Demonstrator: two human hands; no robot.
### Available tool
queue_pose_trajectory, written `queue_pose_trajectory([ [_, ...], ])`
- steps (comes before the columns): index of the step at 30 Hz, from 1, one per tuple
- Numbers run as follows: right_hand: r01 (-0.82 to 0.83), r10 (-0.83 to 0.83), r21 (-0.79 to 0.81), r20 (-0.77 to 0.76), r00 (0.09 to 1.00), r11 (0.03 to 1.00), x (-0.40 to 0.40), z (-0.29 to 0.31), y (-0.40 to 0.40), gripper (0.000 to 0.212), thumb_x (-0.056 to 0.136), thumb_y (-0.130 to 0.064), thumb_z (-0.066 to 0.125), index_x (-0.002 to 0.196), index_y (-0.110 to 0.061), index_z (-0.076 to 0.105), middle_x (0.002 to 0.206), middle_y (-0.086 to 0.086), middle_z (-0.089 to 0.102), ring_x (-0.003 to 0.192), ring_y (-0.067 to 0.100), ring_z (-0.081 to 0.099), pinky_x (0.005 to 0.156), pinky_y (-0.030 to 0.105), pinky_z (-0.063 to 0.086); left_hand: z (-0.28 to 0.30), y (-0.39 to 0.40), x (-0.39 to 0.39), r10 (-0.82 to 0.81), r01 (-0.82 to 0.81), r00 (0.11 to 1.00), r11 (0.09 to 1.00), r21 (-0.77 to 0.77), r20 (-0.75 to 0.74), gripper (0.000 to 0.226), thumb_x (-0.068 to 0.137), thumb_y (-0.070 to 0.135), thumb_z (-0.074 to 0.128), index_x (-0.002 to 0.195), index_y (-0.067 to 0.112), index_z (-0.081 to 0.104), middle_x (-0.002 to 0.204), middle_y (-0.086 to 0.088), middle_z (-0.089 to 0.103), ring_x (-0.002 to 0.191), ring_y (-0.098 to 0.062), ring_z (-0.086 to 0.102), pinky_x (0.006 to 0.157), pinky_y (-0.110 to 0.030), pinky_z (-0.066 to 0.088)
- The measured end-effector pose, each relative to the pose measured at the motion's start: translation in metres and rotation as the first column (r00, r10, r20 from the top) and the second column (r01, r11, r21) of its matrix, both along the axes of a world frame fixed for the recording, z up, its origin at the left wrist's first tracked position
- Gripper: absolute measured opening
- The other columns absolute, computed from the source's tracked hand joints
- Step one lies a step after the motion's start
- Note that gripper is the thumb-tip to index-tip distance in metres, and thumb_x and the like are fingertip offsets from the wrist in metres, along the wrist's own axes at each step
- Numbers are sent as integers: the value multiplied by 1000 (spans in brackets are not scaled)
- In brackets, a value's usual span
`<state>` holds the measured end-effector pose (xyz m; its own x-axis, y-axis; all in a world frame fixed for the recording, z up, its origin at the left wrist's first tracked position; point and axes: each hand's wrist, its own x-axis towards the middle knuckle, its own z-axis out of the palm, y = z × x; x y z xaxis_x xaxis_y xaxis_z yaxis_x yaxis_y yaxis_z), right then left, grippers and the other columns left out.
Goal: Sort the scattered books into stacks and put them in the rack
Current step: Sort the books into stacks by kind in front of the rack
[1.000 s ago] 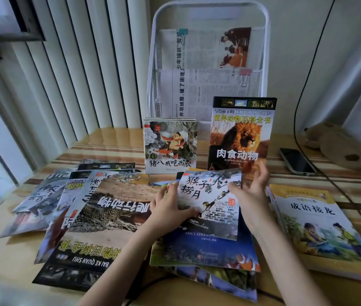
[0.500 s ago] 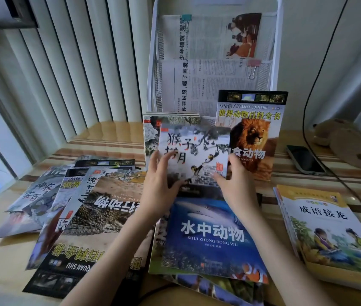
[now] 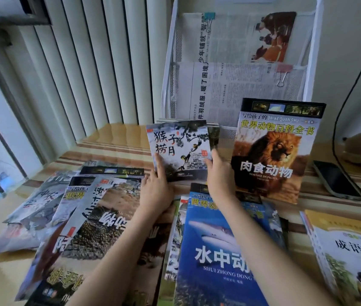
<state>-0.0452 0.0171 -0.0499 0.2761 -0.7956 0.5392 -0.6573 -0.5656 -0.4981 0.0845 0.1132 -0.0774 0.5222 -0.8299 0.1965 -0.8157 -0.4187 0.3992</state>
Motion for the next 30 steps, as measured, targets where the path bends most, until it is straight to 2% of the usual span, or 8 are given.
queue_pose_trajectory([
  [5,-60,64,-49,87,994,997,-3,-2,-2,13,91,-14,60,92,-6,50,67,4,53,59,18,52,43,19,28,-1,2,5,37,-35,998,999,-42,56,99,80,-1,45,143,13,-30,132,-19,51,115,-31,51,103,-39,36],
  [9,148,-150,-29,-128,980,989,-3,-5,-2,28,90,-32,61,103,-9,52,90,9,64,81,27,60,54,30,44,0,2,6,-34,36,999,996,-76,28,98,82,3,47,145,18,-26,150,-18,28,130,-31,40,106,-43,32],
  [15,275,-192,175,-384,903,945,-10,-4,6,46,99,-44,32,94,-8,61,82,7,64,68,26,59,55,26,38,3,2,1,-56,53,998,995,-82,-34,91,88,8,49,149,19,-17,155,-25,-2,130,-44,36,103,-48,35],
  [19,206,-177,89,-257,950,975,-10,0,10,48,100,-37,32,81,-7,63,75,6,63,64,24,58,56,30,46,8,4,-5,-23,25,1000,990,-137,18,77,91,3,43,151,9,-5,156,-23,-2,143,-39,13,114,-44,23],
  [22,168,-168,-13,-82,982,986,-29,8,18,35,99,-30,37,81,-10,58,78,6,64,67,25,57,57,31,42,18,14,-12,-16,34,998,953,-302,61,56,94,3,39,148,2,21,155,-18,19,144,-29,17,118,-38,20],
  [26,220,-174,135,-287,942,966,-75,12,44,31,95,-37,44,116,-16,53,115,8,58,106,29,52,85,41,46,31,43,-44,-208,219,976,927,-304,69,42,95,42,42,112,13,68,121,-4,65,117,-21,56,101,-36,44],
  [28,277,-153,277,-398,905,920,-99,12,62,49,93,-41,49,134,-16,39,137,11,42,125,33,38,99,47,39,37,59,-62,-291,294,956,945,-142,42,68,86,70,28,102,20,71,117,0,67,107,-16,60,88,-33,51],
  [30,299,-134,377,-406,904,877,-122,13,76,61,90,-44,55,137,-12,34,142,14,36,130,36,33,102,47,35,36,66,-72,-338,338,941,941,-14,21,83,78,81,22,121,23,64,137,-1,54,126,-17,48,101,-36,44],
])
